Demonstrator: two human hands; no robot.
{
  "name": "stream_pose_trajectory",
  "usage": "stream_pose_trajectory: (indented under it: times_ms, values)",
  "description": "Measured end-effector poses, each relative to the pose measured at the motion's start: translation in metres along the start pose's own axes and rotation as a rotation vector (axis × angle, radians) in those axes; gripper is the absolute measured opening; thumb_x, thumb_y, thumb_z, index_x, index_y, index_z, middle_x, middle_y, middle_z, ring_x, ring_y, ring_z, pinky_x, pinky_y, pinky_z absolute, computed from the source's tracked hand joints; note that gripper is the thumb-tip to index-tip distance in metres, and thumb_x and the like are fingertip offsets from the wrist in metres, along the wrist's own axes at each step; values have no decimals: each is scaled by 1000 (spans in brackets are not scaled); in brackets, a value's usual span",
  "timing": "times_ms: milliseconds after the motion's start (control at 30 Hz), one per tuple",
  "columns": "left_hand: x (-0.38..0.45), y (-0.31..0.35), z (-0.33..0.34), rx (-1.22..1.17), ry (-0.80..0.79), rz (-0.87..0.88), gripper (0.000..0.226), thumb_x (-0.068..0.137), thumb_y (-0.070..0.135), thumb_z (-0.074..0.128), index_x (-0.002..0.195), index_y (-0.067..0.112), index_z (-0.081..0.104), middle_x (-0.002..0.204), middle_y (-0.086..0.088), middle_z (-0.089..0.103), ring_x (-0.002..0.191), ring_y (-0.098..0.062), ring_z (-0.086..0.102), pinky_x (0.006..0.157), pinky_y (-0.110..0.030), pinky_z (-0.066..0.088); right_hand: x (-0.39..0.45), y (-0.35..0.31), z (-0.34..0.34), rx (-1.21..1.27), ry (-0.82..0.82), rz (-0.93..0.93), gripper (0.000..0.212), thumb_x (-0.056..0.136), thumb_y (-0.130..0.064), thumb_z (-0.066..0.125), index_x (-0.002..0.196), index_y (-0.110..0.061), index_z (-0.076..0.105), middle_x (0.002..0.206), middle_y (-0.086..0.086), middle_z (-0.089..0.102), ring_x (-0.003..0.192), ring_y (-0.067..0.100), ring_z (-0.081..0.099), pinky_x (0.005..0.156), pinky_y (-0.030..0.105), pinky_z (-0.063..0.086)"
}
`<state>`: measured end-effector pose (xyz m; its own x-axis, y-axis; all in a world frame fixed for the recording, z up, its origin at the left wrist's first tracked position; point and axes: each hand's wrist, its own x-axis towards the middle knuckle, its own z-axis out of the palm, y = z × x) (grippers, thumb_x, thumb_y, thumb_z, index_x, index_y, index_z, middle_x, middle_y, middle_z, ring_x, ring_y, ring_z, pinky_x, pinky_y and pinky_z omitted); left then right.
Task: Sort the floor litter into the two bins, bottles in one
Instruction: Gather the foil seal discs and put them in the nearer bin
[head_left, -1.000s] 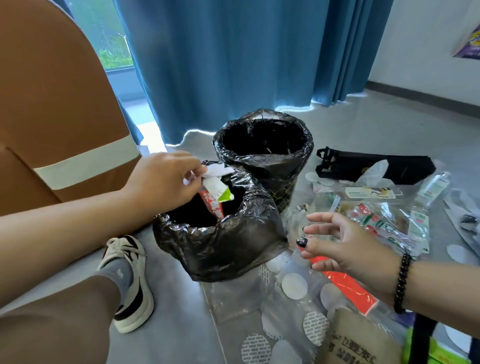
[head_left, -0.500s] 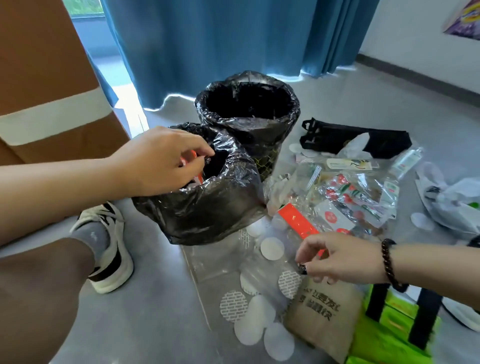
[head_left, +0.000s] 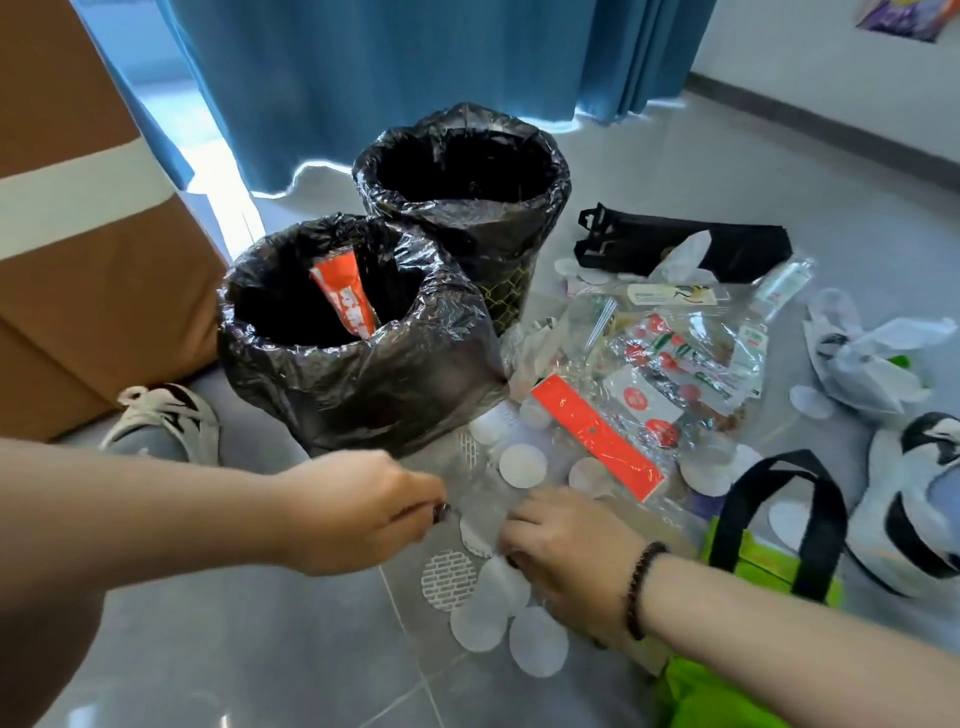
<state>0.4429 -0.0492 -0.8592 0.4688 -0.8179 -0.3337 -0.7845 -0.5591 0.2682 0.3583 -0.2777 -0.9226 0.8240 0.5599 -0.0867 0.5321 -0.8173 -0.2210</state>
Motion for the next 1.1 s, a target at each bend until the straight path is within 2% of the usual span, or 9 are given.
stream_pose_trajectory:
  times_ms: [200,400,433,533,600,733,867,1033,1100]
  values:
    - [-7,-1,54,-73,-257,-136,17,100,42,30,101,34,45,101,5,60,88,-20,54,77,-29,43,-14,-18,58,-221,-298,-51,29,46,-34,78,69,-27,61,67,-7,59,61,16,59,53,25,49]
    - [7,4,92,-64,-211,-176,44,96,38,43,137,28,35,139,9,40,124,-14,45,102,-30,39,-29,1,75,-236,-382,70,56,28,-46,85,76,-23,66,74,0,59,59,21,59,55,31,48]
    - [13,5,98,-75,-170,-184,46,95,36,47,138,26,34,140,8,36,126,-14,43,102,-30,39,-26,0,71,-225,-399,111,59,31,-45,85,81,-22,67,79,2,60,63,23,61,58,32,49]
    - [35,6,112,-121,-73,-247,54,89,32,57,138,24,34,137,5,32,127,-17,38,97,-31,41,-17,0,70,-197,-378,166,57,70,-29,75,119,-11,52,118,12,51,104,33,54,87,41,40]
    - [45,5,121,-140,-97,-286,60,83,38,63,136,25,36,133,3,34,126,-18,36,97,-31,41,-14,-1,72,-128,-419,232,58,77,-26,71,126,-10,45,127,12,44,114,33,47,93,42,37]
    - [50,1,139,-19,-136,-252,57,77,38,69,125,21,42,125,-2,39,120,-23,36,96,-30,37,-9,0,70,26,-425,342,57,72,-25,75,121,-11,49,125,9,41,112,30,48,81,36,41]
    - [45,-6,145,-70,-69,-271,46,77,39,70,112,18,47,118,-1,42,115,-21,38,86,-25,33,-7,1,68,36,-398,305,53,71,-24,76,115,-12,48,120,9,46,109,28,47,74,31,33]
    - [37,-12,143,-204,9,-250,28,81,36,67,88,25,43,101,6,40,95,-13,44,75,-21,33,-17,14,57,126,-427,315,32,78,-18,65,105,-17,49,110,6,57,100,26,55,68,28,36]
    - [36,-10,145,-192,60,-173,19,83,34,66,88,23,51,103,4,43,100,-15,44,78,-19,31,-18,23,48,213,-439,383,19,81,-17,60,95,-24,49,98,0,56,87,21,54,62,26,37]
